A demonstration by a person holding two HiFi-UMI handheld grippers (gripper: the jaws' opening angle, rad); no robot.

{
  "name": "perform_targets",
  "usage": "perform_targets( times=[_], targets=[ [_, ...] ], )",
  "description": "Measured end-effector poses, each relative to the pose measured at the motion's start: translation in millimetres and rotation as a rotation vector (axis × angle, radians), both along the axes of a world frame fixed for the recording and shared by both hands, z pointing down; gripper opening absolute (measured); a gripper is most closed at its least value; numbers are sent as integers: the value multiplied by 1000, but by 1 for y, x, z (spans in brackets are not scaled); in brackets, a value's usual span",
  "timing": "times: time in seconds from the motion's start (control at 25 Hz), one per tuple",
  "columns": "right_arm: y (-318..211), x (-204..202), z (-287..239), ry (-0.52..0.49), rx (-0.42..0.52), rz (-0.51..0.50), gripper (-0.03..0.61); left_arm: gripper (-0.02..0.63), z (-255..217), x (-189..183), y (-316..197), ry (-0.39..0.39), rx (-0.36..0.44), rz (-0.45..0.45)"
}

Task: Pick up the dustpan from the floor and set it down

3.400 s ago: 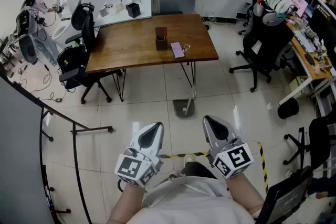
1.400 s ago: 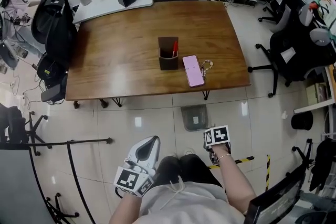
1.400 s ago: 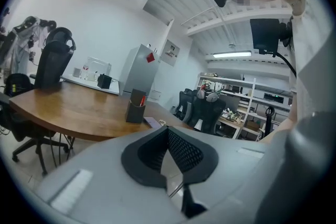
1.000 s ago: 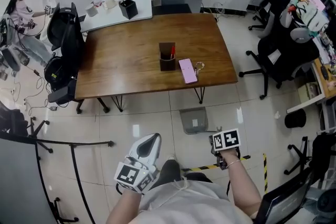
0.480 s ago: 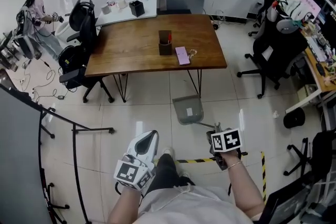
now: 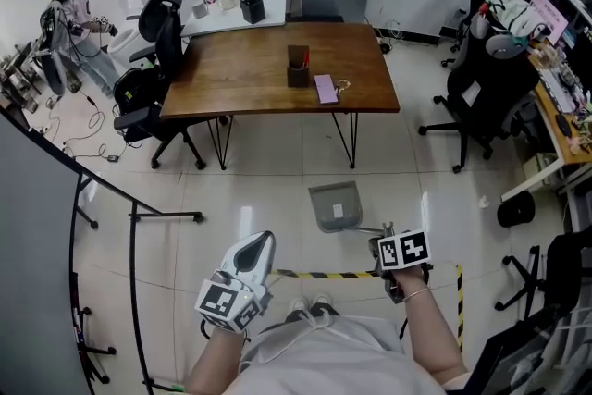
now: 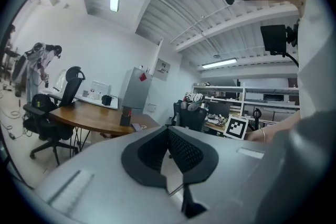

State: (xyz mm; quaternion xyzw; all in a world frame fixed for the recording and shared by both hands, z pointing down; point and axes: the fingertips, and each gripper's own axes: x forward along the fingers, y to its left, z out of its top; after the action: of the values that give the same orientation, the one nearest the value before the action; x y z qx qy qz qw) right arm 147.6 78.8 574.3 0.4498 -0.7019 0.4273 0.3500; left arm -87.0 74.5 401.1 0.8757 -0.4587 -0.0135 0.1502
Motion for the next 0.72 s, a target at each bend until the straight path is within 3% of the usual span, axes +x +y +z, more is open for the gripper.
perform_targets(
  times=[0.36, 0.72],
  targets=[
    [6, 7, 14, 22, -28, 13, 3, 14, 10, -1, -5, 3, -1, 7],
    [3, 10, 20, 22, -44, 15, 3, 13, -10, 5, -11, 3, 90, 20]
  ],
)
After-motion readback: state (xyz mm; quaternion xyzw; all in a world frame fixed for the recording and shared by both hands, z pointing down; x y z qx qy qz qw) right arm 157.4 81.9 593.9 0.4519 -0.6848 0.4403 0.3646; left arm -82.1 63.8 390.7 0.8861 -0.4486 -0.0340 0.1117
